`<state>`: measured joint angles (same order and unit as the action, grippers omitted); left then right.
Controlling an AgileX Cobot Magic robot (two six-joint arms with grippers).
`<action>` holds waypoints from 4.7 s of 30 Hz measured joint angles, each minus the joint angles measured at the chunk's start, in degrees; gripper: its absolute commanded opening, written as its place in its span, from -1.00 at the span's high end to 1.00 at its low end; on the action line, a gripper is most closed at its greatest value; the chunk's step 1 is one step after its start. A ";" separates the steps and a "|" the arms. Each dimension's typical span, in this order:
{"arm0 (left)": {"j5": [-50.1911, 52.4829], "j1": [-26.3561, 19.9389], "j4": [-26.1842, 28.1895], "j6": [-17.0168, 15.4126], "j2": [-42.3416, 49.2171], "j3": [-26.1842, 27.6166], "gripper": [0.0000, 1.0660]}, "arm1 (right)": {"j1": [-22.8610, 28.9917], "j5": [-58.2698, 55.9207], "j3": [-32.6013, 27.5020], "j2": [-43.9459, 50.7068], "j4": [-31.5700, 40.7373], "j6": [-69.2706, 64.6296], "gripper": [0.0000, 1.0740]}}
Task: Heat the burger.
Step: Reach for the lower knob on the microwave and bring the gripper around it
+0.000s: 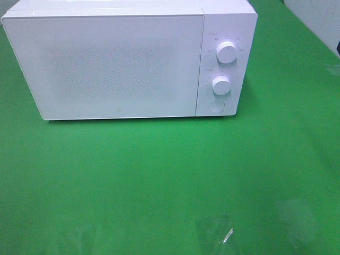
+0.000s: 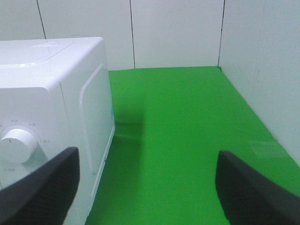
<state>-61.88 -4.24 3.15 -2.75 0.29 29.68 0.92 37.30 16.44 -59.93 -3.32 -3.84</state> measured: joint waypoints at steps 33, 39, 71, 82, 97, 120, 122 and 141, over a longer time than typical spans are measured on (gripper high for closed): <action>0.00 0.00 0.00 0.00 0.00 0.00 -0.88 | 38.67 31.34 2.29 -37.99 41.48 18.51 -0.41; 0.00 0.00 0.00 0.00 0.00 0.00 -0.88 | 41.71 31.34 7.28 -40.91 44.12 18.51 -0.41; 0.00 0.00 0.00 0.00 0.00 0.00 -0.88 | 37.99 31.74 26.87 -57.70 44.75 23.03 -0.41; 0.00 0.00 0.00 0.00 0.00 0.00 -0.88 | 36.55 31.74 28.42 -59.42 44.58 23.03 -0.41; 0.00 0.00 0.00 0.00 0.00 0.00 -0.88 | 36.38 31.57 30.19 -61.48 43.60 23.03 -0.33; 0.00 0.00 0.00 0.00 0.00 0.00 -0.88 | 36.15 31.34 30.02 -61.48 42.80 10.49 1.00; 0.00 0.00 0.00 0.00 0.00 0.00 -0.88 | 36.04 31.40 29.91 -61.48 42.23 4.24 1.00; 0.00 0.00 0.00 0.00 0.00 0.00 -0.88 | 36.04 32.49 29.45 -61.65 41.60 -73.05 1.00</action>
<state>-61.88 -4.24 3.15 -2.75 0.29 29.68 36.96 69.79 45.89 -121.58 38.27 -76.89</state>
